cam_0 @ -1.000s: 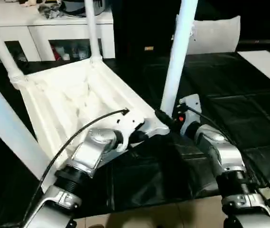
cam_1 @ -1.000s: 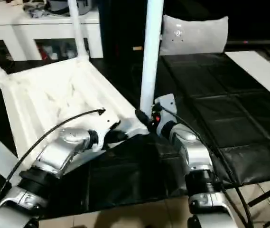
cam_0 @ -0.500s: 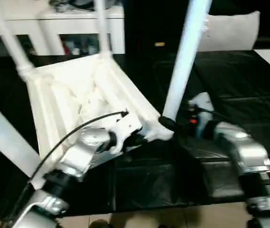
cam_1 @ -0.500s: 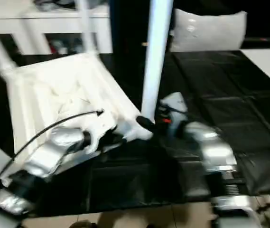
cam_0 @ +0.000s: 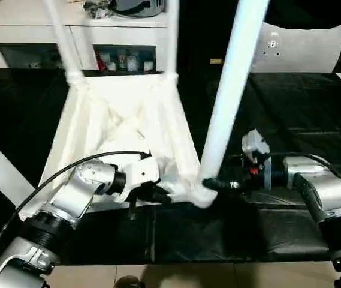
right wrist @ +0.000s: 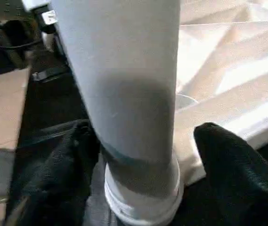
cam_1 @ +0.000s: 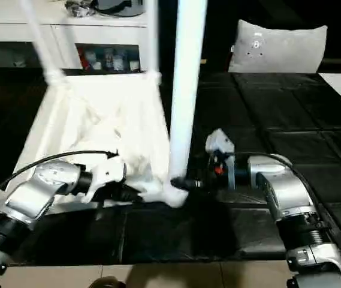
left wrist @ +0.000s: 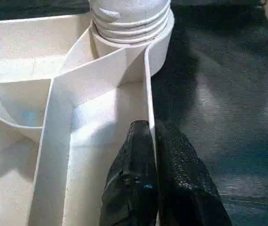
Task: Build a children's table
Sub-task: Rotate leg to tighten
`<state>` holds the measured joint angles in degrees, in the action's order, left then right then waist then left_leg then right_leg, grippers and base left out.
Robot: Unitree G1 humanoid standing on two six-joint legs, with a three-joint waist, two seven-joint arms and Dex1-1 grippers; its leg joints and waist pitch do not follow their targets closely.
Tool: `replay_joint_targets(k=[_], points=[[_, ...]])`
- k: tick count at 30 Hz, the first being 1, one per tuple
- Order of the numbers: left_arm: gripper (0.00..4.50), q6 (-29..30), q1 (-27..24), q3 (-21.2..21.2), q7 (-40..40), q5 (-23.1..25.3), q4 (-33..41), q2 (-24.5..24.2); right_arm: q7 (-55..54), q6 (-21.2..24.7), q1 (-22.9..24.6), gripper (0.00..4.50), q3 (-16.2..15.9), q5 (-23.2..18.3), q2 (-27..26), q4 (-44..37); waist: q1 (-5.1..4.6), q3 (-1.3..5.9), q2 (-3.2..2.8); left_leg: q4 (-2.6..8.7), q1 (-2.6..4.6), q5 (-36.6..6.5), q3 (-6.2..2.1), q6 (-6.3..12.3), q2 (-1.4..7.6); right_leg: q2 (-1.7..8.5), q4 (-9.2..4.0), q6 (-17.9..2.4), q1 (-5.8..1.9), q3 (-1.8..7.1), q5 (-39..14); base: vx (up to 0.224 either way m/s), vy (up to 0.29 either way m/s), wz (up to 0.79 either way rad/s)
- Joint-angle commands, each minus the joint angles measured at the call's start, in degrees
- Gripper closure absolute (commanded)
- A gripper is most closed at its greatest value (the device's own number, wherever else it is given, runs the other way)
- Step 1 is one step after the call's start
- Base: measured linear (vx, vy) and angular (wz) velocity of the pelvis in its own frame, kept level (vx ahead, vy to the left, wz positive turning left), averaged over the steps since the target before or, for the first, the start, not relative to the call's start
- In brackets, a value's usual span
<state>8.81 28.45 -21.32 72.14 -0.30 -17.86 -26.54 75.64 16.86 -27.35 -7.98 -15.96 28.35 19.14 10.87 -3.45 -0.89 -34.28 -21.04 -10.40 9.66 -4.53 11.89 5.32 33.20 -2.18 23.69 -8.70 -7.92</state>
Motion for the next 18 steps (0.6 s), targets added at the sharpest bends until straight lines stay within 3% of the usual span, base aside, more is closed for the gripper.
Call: replay_joint_targets(k=[1, 2, 10, 11, 18], points=[[4.50, -2.1, 2.5, -0.9, 2.5, -1.6, 2.2, 0.1, 0.7, -0.2, 0.1, 1.32, -0.4, -0.5, 0.6, -1.2, -0.28, 4.76, 0.19, 3.85, 0.68, -11.6, -0.35, 2.93, 2.04, 4.16, -3.71, -7.1, -3.57, 3.69, -19.9, 0.000, 0.000, 0.00], [4.50, -2.4, 2.5, -1.1, 2.8, -1.8, 2.2, 0.2, 1.1, -0.2, 0.0, 1.38, -0.4, -0.7, 0.4, -0.7, -0.19, 4.75, 0.47, 3.83, 0.74, -11.6, -0.28, 2.89, 2.03, 4.12, -3.73, -7.0, -3.50, 3.71, -20.2, 0.000, 0.000, 0.00], [4.50, -3.7, 2.8, -1.2, 2.5, -1.2, 0.6, 1.2, 4.5, 0.4, 0.2, 2.19, -1.5, -1.3, 0.9, -0.2, 0.20, 4.84, 0.38, 3.76, 0.69, -11.2, -0.35, 2.87, 2.03, 4.11, -3.73, -6.3, -3.50, 3.64, -20.9, 0.000, 0.000, 0.00], [4.50, -3.6, 2.7, -1.1, 2.1, -0.9, 0.5, 1.3, 4.9, 0.7, 0.3, 2.25, -1.5, -1.6, 0.9, 0.0, 0.11, 4.77, 0.81, 3.77, 0.66, -11.1, -0.28, 2.93, 2.00, 4.11, -3.80, -6.1, -3.51, 3.63, -21.4, 0.000, 0.000, 0.00], [4.50, 0.0, 2.2, 0.3, -0.2, -2.1, 1.1, 2.7, 4.7, 3.0, 1.5, 2.49, -0.1, -4.1, -0.1, 0.0, 0.15, 4.81, 0.78, 3.70, 0.62, -10.6, -0.25, 3.05, 1.97, 4.16, -3.93, -5.6, -3.54, 3.58, -22.2, 0.000, 0.000, 0.00]])
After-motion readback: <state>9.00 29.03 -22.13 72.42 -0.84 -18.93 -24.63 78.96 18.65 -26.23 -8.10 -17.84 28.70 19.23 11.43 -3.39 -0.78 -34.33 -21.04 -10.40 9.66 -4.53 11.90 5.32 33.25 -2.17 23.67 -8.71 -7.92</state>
